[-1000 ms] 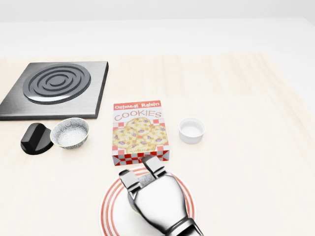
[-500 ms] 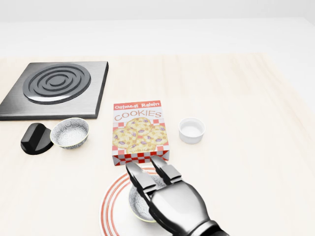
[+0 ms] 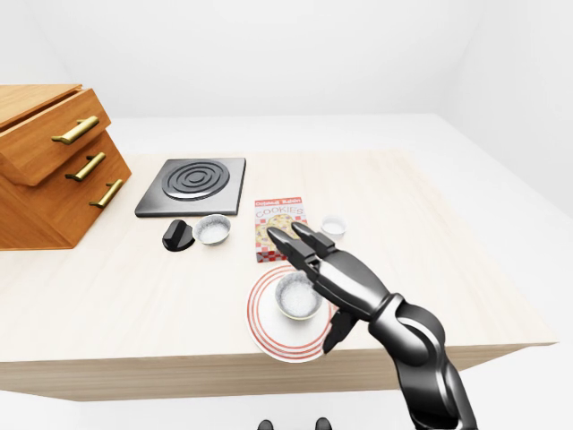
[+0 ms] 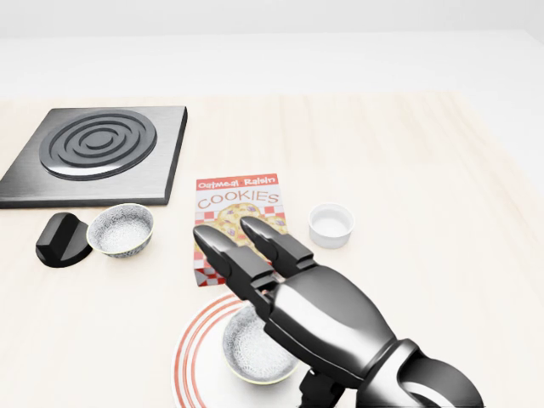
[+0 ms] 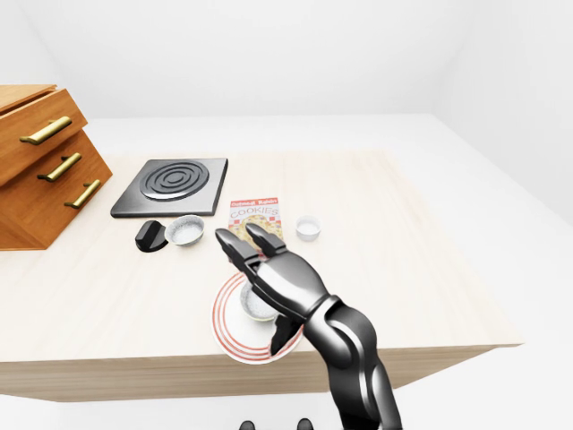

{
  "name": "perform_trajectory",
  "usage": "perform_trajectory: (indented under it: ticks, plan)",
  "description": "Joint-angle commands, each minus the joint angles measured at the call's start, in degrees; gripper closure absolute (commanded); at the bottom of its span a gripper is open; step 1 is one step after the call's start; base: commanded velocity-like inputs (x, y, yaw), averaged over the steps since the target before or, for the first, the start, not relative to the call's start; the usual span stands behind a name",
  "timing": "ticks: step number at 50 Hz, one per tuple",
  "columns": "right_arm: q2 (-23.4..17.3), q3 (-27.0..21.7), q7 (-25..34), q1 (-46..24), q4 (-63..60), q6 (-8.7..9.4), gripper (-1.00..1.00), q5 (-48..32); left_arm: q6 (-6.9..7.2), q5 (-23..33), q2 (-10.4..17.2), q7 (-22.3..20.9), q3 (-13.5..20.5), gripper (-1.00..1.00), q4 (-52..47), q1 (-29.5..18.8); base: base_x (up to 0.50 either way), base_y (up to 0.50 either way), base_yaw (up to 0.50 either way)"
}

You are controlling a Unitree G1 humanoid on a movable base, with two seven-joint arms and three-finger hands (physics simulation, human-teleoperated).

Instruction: Pick the akita bowl next to the plate and place it on the plate.

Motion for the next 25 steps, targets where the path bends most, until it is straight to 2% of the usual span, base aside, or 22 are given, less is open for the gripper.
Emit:
perform_trajectory:
  ticks: [1,25]
  plan:
    - [0.0,-5.0,0.0,-5.5,-4.3,0.00,-1.00,7.2,0.00,-0.1,-0.1,-0.3,-0.1,-1.00,0.6,0.1,0.00,0.00,0.00]
    - [-2.8,-12.1,0.0,-17.6,-3.0,0.00,-1.00,13.3,0.00,-0.4,0.0,-0.2,0.1,-1.00,0.6,0.2,0.00,0.00,0.00]
